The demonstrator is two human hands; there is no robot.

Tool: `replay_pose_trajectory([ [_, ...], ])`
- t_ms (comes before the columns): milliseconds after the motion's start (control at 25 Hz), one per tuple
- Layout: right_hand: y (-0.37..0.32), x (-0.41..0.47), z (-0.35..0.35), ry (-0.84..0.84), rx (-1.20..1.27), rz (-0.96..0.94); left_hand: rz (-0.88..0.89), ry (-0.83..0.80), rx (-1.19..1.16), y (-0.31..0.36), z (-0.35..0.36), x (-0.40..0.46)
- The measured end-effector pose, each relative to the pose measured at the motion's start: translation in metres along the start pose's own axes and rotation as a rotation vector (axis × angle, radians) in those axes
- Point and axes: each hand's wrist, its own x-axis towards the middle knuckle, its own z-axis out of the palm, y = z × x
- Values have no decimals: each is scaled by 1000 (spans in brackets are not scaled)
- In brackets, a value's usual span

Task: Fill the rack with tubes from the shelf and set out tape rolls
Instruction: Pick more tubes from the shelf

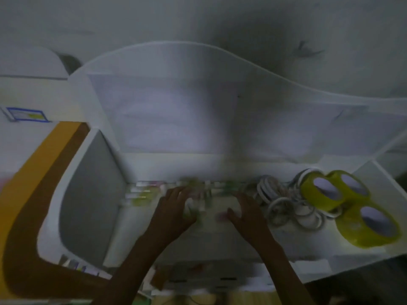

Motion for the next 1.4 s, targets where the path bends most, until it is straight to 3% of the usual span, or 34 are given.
replay_pose_trajectory([
  [280, 15, 51, 13, 1, -179, -308, -207, 57, 71, 21, 6, -21],
  [480, 31, 74, 22, -62, -316, -357, -319, 68, 99, 18, 5, -44],
  [640, 31, 73, 26, -114, -293, -280, -339, 85, 104, 14, 1, -44],
  [840, 31, 71, 22, 3, -84, -268, -322, 89, 82, 5, -4, -41],
  [1000, 14, 62, 2, 55, 312, -66, -280, 77, 45, -5, -2, -40],
  [1320, 3, 37, -8, 260, 598, 136, -181, 62, -52, -9, -4, -30],
  [1400, 1, 28, -13, 274, 595, 104, -112, 37, -84, -3, 0, -22],
])
